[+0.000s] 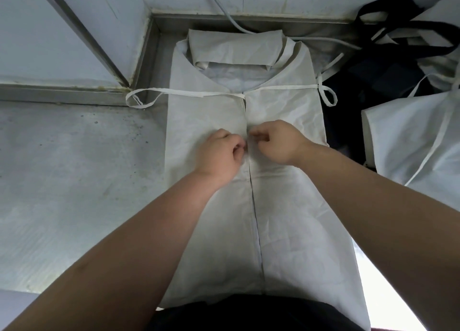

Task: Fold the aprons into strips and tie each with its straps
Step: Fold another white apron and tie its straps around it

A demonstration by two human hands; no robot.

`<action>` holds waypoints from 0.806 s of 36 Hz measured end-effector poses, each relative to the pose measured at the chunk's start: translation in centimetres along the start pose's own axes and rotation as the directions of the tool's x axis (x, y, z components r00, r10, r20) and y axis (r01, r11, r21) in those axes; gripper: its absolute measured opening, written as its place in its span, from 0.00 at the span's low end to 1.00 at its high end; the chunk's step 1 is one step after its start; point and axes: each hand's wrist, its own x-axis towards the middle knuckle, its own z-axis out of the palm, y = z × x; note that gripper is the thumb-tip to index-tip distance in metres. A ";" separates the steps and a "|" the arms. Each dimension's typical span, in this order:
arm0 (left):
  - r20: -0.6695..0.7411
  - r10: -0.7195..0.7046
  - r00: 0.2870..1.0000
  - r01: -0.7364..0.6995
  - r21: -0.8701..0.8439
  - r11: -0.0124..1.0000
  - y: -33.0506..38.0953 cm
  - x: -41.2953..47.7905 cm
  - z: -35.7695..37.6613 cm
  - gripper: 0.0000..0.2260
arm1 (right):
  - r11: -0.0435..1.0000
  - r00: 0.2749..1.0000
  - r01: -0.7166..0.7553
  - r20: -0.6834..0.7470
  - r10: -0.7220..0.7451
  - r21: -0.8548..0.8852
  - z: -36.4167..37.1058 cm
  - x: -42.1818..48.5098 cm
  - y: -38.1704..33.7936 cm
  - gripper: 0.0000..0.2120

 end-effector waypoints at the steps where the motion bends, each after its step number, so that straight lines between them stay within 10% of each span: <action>1: 0.007 0.037 0.999 -0.037 -0.021 0.999 -0.2 -0.4 0.0 0.15 | 1.000 1.000 0.019 -0.004 -0.019 0.014 0.0 -0.6 0.1 0.13; 9: -0.336 0.081 0.939 -0.068 0.051 0.996 -2.5 -5.9 0.2 0.19 | 0.904 0.998 0.034 -0.033 -0.053 -0.427 1.2 -6.1 2.1 0.25; 15: 0.098 -0.262 0.960 0.210 0.365 0.907 -3.0 -8.8 2.1 0.28 | 0.868 0.995 -0.095 -0.071 0.069 -0.487 4.9 -6.7 3.0 0.30; 29: 0.052 -0.183 0.982 0.136 0.474 0.870 -4.2 -2.2 0.3 0.28 | 0.984 0.980 0.042 -0.186 -0.074 -0.172 2.3 -3.7 2.8 0.30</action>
